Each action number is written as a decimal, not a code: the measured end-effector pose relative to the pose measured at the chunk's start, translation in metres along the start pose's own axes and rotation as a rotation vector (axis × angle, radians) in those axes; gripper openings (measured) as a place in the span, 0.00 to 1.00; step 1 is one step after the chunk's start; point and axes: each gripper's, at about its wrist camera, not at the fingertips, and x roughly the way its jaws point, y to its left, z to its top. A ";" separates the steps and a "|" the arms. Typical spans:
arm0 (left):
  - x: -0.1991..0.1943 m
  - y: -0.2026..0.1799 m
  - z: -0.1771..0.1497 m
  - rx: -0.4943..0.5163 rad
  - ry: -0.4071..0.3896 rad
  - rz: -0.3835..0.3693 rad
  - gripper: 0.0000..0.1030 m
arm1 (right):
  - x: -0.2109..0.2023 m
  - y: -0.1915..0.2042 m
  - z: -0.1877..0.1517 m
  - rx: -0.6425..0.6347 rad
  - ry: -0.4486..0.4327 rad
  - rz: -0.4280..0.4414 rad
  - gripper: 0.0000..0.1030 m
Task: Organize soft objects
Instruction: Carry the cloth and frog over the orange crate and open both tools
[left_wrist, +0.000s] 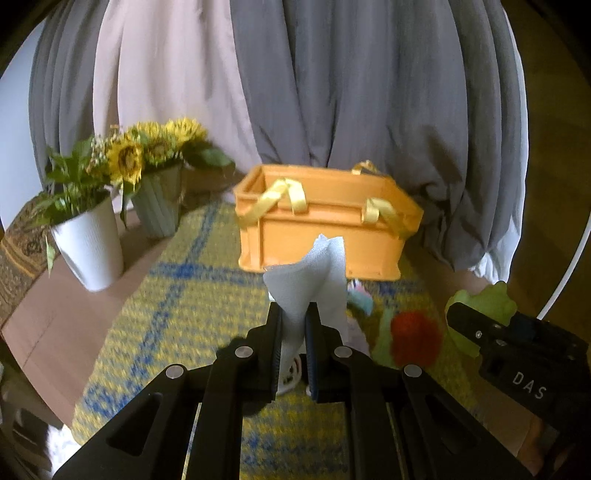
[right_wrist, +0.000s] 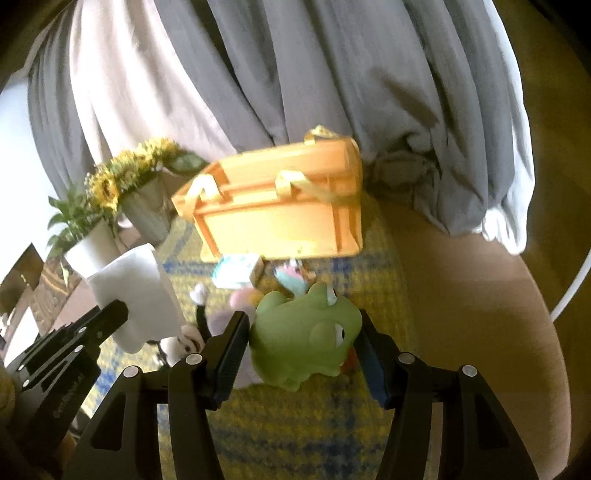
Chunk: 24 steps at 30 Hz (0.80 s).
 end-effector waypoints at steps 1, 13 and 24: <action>-0.001 0.002 0.004 0.003 -0.010 -0.003 0.13 | -0.002 0.002 0.004 0.000 -0.011 0.000 0.56; 0.001 0.017 0.052 0.046 -0.119 -0.062 0.13 | -0.016 0.027 0.045 0.021 -0.163 -0.035 0.56; 0.027 0.019 0.096 0.076 -0.185 -0.094 0.13 | -0.002 0.037 0.085 0.024 -0.256 -0.065 0.56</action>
